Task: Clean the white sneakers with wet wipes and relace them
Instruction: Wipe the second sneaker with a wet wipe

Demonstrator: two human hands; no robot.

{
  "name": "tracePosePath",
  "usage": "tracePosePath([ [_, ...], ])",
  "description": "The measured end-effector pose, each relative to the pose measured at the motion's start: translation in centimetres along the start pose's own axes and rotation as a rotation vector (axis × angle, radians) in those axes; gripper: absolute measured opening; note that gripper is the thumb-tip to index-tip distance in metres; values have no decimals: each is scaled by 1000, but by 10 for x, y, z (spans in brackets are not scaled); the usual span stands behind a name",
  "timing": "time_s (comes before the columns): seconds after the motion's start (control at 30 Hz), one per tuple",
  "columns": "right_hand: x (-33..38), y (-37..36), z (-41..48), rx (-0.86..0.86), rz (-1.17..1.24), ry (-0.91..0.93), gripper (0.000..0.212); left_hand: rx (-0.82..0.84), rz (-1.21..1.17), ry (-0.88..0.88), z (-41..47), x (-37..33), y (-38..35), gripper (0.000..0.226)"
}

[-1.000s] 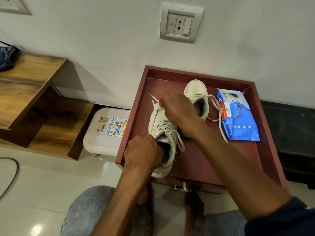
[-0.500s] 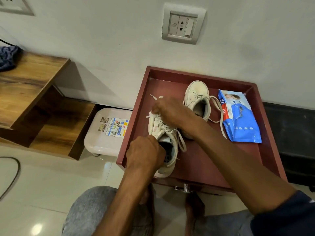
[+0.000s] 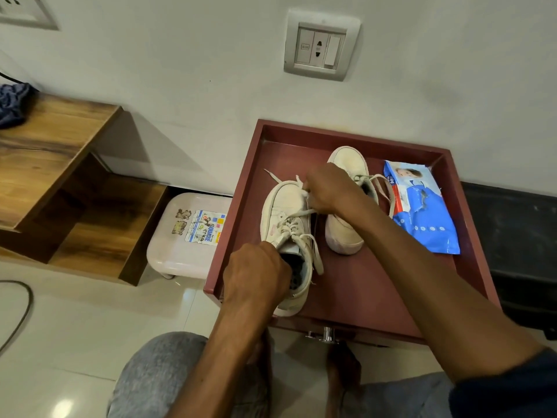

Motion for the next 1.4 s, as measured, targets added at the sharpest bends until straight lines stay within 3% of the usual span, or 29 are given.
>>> tracePosePath([
  [0.27,-12,-11,14,-164,162,-116,27,67,18,-63,4,0,-1,27],
  [0.6,41,-6,31,-117,61,331,42,35,14,-71,6,0,-1,20],
  [0.7,72,-17,24,12,-64,505,33,28,0,-52,4,1,-1,19],
  [0.8,86,-22,17,110,-153,567,30,11,-3,-45,4,0,-1,20],
  [0.9,80,-12,11,147,-60,527,37,13,13,-30,4,1,-2,20],
  [0.97,74,3,4,41,74,483,40,21,16,-31,5,1,-4,21],
  [1.1,36,36,-21,-366,367,365,39,30,24,-29,5,1,-3,17],
  [1.23,5,49,-66,-642,464,222,38,-34,73,-52,8,-2,2,20],
  [1.4,-11,34,-119,-830,486,78,38,-142,78,-34,18,-9,14,21],
])
Point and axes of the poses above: each hand's wrist, its own z-axis towards the middle knuckle, its own y-axis out of the back of the hand, x = y × z, the point moved 6 cm from there along z, towards the middle knuckle, and after that the axes turned 10 degrees about y, right-handed, at the moved point
